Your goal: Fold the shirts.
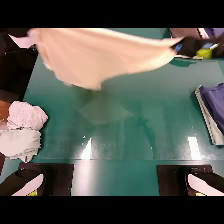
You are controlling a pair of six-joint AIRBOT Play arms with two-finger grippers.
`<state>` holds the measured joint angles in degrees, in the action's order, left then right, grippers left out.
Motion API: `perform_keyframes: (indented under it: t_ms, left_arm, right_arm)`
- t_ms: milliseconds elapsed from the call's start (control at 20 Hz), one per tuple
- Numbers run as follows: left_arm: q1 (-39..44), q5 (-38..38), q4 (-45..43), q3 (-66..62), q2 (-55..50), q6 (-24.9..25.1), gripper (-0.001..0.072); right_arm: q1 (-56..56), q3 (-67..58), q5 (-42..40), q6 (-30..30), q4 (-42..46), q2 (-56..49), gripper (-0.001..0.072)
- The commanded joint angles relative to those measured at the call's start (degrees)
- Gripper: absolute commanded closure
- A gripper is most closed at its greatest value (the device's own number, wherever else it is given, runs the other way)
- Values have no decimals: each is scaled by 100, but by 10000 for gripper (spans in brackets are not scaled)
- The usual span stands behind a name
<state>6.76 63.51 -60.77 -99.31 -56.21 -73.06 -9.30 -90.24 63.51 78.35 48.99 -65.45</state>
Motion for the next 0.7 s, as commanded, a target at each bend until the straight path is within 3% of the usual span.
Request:
perform_keyframes:
  t_ms: [0, 150, 350, 500, 650]
  left_arm:
    - [-2, 472, 1032, -173, 570, 4, 681]
    - [-2, 1108, 1307, 15, 452, -4, 681]
    - [177, 1325, 1270, 1346, 153, 2, 681]
    - [798, 793, 1239, 2905, -131, 264, 680]
    - [1421, -492, 1233, 4251, -553, 570, 680]
  right_arm:
    - [72, -1019, 535, 9, 225, 476, 697]
    - [72, -1281, 1246, 42, 234, 481, 698]
    - [72, -483, 1974, 216, 1014, 295, 697]
    - [74, 463, 1834, 216, 1480, 114, 697]
    - [72, 1241, 1530, 219, 1521, -131, 697]
